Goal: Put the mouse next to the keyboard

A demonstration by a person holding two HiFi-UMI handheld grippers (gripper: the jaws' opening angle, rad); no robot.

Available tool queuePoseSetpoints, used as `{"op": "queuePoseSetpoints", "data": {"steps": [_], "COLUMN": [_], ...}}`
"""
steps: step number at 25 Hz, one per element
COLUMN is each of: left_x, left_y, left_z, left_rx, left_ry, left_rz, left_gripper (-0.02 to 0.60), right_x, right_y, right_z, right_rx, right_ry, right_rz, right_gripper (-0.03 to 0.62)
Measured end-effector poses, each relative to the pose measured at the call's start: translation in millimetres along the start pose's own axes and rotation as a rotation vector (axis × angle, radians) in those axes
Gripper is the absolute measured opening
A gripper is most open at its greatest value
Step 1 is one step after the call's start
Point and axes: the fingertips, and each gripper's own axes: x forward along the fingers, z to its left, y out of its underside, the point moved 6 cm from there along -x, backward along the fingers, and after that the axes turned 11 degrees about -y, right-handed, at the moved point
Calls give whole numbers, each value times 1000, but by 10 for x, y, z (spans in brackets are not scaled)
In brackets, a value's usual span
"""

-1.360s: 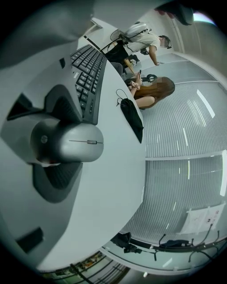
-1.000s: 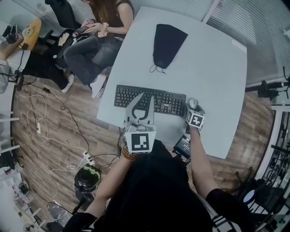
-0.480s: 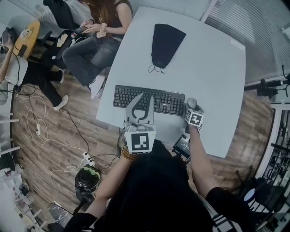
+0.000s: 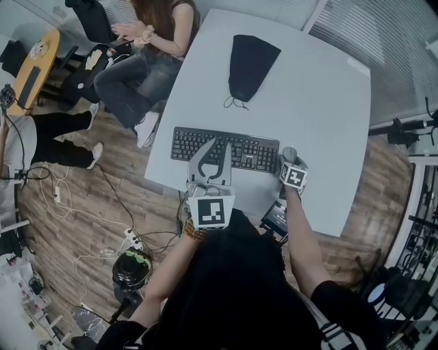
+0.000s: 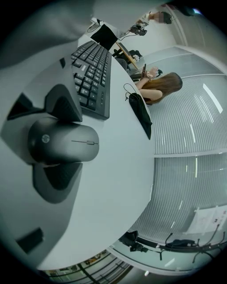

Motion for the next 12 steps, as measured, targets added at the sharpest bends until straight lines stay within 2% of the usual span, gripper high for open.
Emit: {"op": "queuePoseSetpoints", "data": {"steps": [8,12], "left_x": [-20,-37], "left_y": [18,11], "left_z": [-23,-27], "left_rx": [-17,-24], "left_ry": [2,1], "left_rz": [12,12], "left_gripper": [78,78], "right_x": [3,-58], "right_y": [15,-45], "right_z": [39,73], "right_rx": [-42,-96], "right_ry": [-15,-6], "right_rz": [34,18], "right_gripper": [319,339]}}
